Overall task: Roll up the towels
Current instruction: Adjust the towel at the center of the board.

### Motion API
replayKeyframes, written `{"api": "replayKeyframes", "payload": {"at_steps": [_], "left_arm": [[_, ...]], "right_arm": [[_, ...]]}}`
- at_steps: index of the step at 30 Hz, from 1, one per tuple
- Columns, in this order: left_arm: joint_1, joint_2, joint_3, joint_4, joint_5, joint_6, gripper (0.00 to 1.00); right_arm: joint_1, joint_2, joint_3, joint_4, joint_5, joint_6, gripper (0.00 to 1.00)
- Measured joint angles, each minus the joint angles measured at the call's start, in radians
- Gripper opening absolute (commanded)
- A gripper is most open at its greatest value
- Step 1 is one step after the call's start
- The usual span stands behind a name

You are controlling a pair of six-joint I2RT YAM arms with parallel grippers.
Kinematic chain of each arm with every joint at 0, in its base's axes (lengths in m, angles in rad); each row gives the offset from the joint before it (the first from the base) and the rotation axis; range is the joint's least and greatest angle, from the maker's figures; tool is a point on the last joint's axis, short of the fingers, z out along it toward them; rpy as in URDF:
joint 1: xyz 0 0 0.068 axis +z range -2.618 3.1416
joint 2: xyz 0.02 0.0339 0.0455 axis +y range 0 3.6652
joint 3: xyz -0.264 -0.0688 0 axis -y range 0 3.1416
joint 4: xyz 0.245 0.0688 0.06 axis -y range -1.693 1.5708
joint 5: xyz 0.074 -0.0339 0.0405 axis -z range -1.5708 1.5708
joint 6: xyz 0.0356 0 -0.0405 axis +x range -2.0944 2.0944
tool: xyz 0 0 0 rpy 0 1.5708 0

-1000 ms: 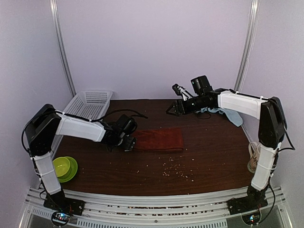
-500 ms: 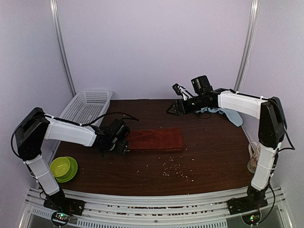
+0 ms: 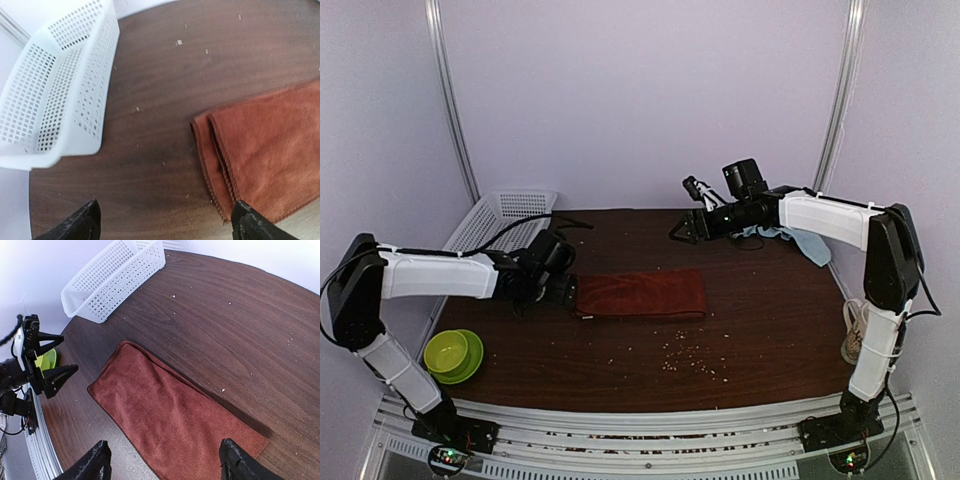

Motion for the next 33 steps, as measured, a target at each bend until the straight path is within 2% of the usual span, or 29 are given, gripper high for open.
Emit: {"api": "replayKeyframes", "payload": {"at_steps": [3,6,14,25,33], "left_arm": [[0.024,-0.036,0.014,0.025,0.036,0.016,0.91],[0.035,-0.031,0.020,0.081,0.119,0.021,0.87],[0.088,0.053,-0.007,0.265,0.423,-0.014,0.82],[0.218,0.155,-0.095,0.436,0.633,-0.087,0.71],[0.230,0.196,-0.098,0.536,0.737,-0.117,0.67]], "right_arm": [[0.000,0.000,0.000,0.000,-0.006,-0.001,0.88],[0.000,0.000,0.000,-0.003,-0.009,-0.004,0.93],[0.000,0.005,0.000,-0.016,-0.009,-0.029,0.93],[0.000,0.067,0.000,-0.043,-0.009,-0.039,0.93],[0.000,0.073,0.000,-0.047,-0.009,-0.049,0.93]]}}
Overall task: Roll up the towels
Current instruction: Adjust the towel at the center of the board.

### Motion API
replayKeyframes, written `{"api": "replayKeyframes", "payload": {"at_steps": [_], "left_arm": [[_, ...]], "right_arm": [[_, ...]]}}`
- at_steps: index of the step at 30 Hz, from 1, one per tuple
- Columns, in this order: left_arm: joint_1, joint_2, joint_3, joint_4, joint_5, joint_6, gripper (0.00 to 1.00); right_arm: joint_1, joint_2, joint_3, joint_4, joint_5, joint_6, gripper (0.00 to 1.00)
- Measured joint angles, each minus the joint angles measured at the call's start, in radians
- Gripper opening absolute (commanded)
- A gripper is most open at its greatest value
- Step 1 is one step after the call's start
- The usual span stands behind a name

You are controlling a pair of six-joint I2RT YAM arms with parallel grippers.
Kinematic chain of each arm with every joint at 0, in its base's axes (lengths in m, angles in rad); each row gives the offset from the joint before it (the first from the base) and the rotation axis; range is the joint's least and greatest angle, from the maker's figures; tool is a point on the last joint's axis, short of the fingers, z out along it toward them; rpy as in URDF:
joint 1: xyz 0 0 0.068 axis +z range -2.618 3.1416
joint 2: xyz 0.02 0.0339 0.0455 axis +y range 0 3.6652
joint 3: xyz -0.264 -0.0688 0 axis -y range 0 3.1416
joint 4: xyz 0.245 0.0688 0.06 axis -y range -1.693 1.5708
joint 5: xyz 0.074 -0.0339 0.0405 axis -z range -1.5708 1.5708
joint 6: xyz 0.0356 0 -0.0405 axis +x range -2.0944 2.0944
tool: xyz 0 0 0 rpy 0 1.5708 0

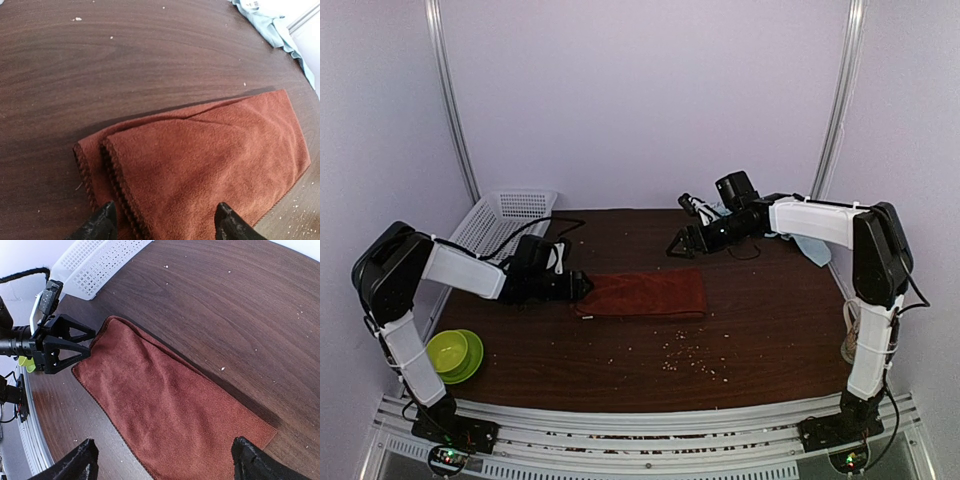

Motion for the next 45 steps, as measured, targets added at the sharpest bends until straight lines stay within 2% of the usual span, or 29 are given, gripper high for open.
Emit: {"api": "replayKeyframes", "payload": {"at_steps": [10,19,27,34,38,41,45], "left_arm": [[0.008,0.060,0.040,0.017,0.022,-0.002,0.65],[0.015,0.085,0.048,0.002,-0.021,-0.002,0.65],[0.024,0.095,0.055,0.006,-0.013,-0.016,0.42],[0.039,0.105,0.058,0.010,-0.013,-0.030,0.29],[0.041,0.107,0.068,0.011,-0.013,-0.038,0.10],[0.042,0.108,0.074,0.013,-0.014,-0.039,0.00],[0.043,0.112,0.086,0.015,-0.014,-0.038,0.00]], "right_arm": [[0.000,0.000,0.000,-0.005,0.000,-0.001,0.93],[0.000,0.000,0.000,-0.006,-0.002,0.000,0.93],[0.000,0.000,0.000,-0.006,-0.005,-0.001,0.93],[0.000,0.000,0.000,-0.008,-0.017,0.000,0.93],[0.000,0.000,0.000,-0.009,-0.023,0.000,0.93],[0.000,0.000,0.000,-0.009,-0.026,0.000,0.93],[0.000,0.000,0.000,-0.010,-0.027,0.000,0.93]]}}
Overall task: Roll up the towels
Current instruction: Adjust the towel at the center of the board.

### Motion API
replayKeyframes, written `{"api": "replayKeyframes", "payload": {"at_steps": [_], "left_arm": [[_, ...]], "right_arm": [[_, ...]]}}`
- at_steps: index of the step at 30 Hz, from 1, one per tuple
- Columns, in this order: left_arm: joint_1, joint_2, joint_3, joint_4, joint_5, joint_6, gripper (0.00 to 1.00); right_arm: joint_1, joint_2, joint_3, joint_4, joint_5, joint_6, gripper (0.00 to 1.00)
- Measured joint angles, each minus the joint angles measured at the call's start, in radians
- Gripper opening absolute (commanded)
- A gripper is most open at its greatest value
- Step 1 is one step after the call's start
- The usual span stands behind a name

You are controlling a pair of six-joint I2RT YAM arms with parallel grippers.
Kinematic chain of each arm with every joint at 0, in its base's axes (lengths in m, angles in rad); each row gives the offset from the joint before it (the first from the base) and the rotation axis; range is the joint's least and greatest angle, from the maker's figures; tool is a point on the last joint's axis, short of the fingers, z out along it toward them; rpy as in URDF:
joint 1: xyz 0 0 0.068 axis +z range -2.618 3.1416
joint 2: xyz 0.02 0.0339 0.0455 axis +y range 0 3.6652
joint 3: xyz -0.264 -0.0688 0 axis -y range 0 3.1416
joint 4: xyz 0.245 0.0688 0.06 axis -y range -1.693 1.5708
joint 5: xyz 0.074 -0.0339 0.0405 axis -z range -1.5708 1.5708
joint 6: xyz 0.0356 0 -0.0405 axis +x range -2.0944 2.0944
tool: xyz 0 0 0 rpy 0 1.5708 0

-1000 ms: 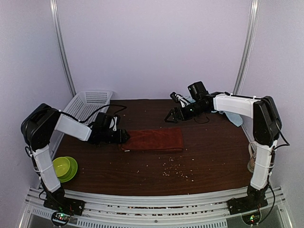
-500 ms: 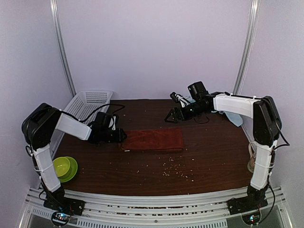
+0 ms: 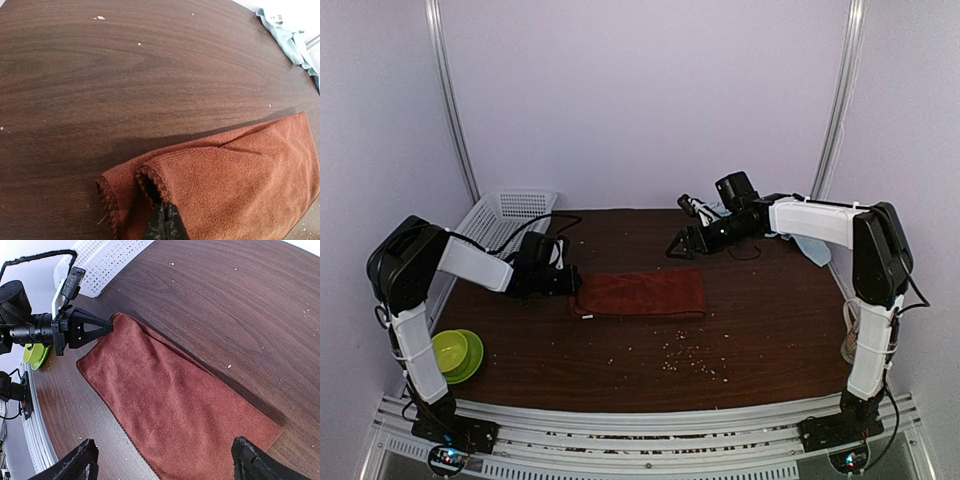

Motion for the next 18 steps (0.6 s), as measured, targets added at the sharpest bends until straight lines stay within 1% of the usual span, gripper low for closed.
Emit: {"api": "replayKeyframes", "payload": {"at_steps": [7,18], "left_arm": [[0.000,0.000,0.000,0.003,-0.013,0.000,0.00],[0.000,-0.049,-0.026,0.002,-0.092,0.000,0.00]], "right_arm": [[0.000,0.003,0.000,-0.002,0.000,0.000,0.93],[0.005,0.006,0.000,-0.003,0.000,0.000,0.93]]}}
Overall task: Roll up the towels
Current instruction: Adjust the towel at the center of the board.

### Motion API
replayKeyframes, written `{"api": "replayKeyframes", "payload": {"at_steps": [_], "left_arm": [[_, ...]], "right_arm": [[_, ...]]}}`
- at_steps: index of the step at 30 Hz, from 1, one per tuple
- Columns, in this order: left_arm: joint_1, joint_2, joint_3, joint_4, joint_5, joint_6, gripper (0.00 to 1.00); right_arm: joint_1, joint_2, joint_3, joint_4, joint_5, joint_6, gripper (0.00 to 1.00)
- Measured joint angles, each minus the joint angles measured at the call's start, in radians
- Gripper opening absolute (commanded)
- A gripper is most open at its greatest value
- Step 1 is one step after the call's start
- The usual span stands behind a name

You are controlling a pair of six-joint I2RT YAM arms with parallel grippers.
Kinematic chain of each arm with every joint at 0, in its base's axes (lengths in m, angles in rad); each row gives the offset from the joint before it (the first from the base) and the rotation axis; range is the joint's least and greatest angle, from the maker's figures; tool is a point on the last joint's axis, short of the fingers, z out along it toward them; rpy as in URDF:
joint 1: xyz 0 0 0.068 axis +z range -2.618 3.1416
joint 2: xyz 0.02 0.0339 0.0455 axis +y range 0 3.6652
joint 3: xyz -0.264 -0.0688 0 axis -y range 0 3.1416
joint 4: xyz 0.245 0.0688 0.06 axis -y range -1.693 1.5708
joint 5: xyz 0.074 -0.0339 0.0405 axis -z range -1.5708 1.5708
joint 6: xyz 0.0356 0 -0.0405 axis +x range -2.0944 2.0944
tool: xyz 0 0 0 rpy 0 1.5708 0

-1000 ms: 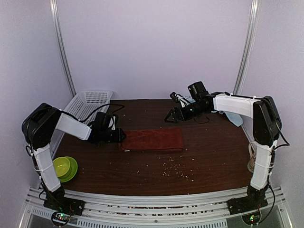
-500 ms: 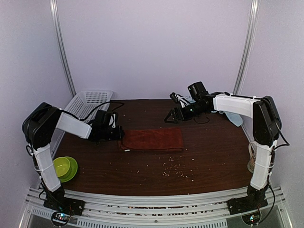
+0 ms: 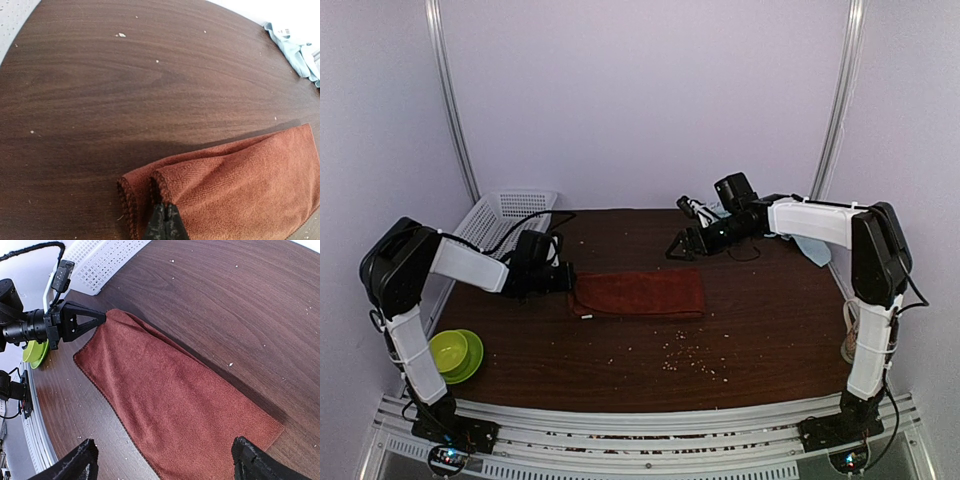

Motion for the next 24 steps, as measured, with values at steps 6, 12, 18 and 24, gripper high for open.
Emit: {"api": "replayKeyframes", "payload": {"at_steps": [6,12,18,24], "left_arm": [[0.000,-0.004,0.000,-0.009,-0.026,0.001,0.13],[0.000,-0.002,0.001,-0.024,-0.040,0.006,0.47],[0.000,-0.068,-0.023,-0.057,-0.057,0.014,0.55],[-0.066,-0.220,-0.034,-0.068,-0.095,0.045,0.46]], "right_arm": [[0.007,0.006,0.011,-0.006,0.001,-0.004,0.93],[0.008,0.006,0.013,-0.018,0.018,-0.016,0.94],[0.008,0.006,0.027,-0.075,0.080,-0.079,0.95],[0.003,0.006,0.033,-0.175,0.112,-0.171,0.83]]}}
